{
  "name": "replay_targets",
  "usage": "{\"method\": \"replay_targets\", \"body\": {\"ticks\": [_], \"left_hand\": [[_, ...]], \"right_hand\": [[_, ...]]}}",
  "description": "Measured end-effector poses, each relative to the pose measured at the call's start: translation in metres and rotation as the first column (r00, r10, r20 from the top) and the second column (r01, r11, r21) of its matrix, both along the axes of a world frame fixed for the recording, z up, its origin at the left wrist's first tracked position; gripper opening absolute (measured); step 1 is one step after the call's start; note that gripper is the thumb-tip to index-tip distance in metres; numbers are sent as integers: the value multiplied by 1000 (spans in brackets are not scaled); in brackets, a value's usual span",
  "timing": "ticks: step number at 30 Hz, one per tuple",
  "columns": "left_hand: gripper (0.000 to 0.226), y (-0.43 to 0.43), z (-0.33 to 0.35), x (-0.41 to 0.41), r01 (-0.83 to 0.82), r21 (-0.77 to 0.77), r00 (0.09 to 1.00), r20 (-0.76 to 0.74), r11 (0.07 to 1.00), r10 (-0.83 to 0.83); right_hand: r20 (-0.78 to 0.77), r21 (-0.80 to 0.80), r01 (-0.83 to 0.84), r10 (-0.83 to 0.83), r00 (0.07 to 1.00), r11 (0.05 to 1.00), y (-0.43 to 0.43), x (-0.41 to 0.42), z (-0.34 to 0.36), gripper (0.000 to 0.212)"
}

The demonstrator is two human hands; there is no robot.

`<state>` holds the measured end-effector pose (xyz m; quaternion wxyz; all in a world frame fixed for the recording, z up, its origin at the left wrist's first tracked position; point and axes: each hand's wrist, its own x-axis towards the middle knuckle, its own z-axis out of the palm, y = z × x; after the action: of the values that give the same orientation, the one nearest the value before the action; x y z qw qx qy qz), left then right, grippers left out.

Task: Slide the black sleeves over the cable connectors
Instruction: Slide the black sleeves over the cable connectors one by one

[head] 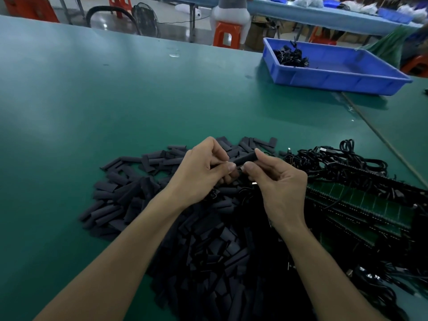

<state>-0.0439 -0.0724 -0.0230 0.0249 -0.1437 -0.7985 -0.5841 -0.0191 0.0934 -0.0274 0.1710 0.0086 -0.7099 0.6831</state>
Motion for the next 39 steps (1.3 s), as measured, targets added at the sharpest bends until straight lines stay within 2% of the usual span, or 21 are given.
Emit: {"method": "replay_targets", "body": {"ticks": [6, 13, 21, 27, 30, 32, 34, 37, 39], "left_hand": [[25, 1, -3, 1, 16, 0, 1000, -10, 1000, -16], [23, 9, -12, 3, 61, 20, 998, 9, 998, -62], [23, 7, -16, 2, 44, -20, 999, -24, 999, -44], [24, 8, -12, 6, -10, -91, 997, -78, 996, 3], [22, 3, -1, 7, -113, -319, 978, -202, 941, 49], [38, -4, 3, 5, -139, -464, 968, -251, 875, 21], [48, -9, 4, 3, -81, -475, 972, -231, 876, -36], [35, -11, 3, -2, -84, -323, 977, -214, 943, 14], [35, -12, 5, -14, -179, -228, 969, -210, 957, 131]], "right_hand": [[-5, -22, 9, -9, 1000, 1000, 0, -1, 0, 25], [11, 108, 14, -15, 1000, 994, 4, -5, -1, 30], [-10, 134, 34, -33, 999, 990, 3, -1, -2, 19], [35, 0, -5, 5, 999, 1000, 6, -3, 3, 17], [39, -154, 3, 3, 999, 988, 4, -4, 11, 16], [41, -264, 19, -8, 999, 964, 3, -8, 19, 14], [62, -328, 33, -14, 998, 944, 1, -14, 28, 11], [84, -252, 35, -14, 996, 967, 1, -19, 41, 14], [61, -26, 33, -32, 998, 999, 7, -18, 47, 19]]}}
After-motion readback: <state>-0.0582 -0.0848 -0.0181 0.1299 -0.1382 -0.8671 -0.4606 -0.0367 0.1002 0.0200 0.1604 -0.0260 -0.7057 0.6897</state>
